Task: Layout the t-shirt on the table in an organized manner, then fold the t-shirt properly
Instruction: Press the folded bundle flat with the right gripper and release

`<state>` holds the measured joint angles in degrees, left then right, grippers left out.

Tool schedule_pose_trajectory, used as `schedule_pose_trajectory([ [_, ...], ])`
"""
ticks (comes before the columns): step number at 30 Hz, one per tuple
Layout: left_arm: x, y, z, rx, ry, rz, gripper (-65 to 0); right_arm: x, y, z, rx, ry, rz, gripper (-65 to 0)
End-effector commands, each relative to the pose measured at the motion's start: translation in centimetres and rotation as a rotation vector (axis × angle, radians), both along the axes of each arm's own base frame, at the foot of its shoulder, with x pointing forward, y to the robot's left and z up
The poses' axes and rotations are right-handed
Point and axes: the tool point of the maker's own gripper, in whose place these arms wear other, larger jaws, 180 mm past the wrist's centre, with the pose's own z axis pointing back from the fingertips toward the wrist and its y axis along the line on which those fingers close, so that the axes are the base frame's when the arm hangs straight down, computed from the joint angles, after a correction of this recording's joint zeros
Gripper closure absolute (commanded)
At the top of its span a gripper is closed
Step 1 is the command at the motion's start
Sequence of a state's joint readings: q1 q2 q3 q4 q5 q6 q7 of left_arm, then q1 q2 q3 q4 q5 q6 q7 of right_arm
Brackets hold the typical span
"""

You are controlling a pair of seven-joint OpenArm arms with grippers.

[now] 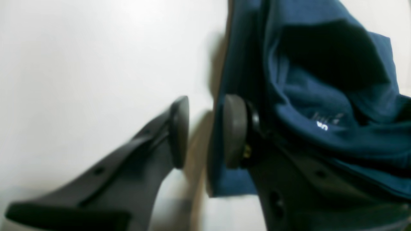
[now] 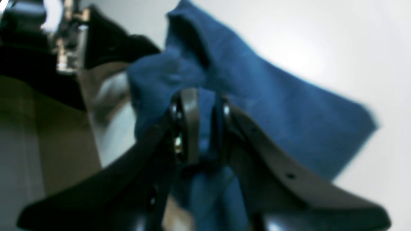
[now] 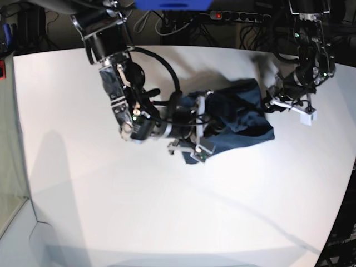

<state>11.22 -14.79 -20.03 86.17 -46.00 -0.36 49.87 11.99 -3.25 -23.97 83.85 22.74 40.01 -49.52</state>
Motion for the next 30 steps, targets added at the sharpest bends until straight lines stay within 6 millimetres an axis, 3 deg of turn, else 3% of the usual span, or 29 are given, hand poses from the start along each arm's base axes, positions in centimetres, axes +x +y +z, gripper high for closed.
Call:
schedule_pose_trajectory([
  [1,0.7,1.2,1.8,0.027,-0.047,0.018,-19.0,-0.5,1.8,1.7,0.056,-0.027,0.038,-8.5],
  [6,0.3,3.3,4.9,0.073,-0.113,0.052,-19.1,-4.7,5.0,1.0,0.015,-0.037,0.211,-8.5],
  [11,-0.8,5.4,5.9,0.080,-0.082,0.084,-19.1,-4.6,4.8,3.5,0.043,-0.118,0.215,-8.5],
  [15,-1.6,4.3,5.7,0.074,-0.063,-0.011,-19.1,-3.3,3.0,6.0,0.059,-0.204,0.172,-8.5],
  [19,-2.4,2.2,5.0,0.051,-0.056,-0.109,-19.5,-1.4,-0.8,5.6,0.009,-0.203,0.066,-8.5],
  [22,-2.4,0.7,5.5,0.031,-0.084,-0.119,-28.5,-0.6,-3.6,4.5,-0.035,-0.181,-0.002,-8.5],
  [27,-2.2,-1.0,6.9,0.020,-0.142,-0.125,-59.2,-0.9,-7.0,2.5,-0.100,-0.146,-0.048,-8.5],
  [30,-2.1,-1.5,6.8,0.002,-0.149,-0.120,-65.0,-1.7,-8.0,1.2,-0.133,-0.121,-0.046,-8.5],
])
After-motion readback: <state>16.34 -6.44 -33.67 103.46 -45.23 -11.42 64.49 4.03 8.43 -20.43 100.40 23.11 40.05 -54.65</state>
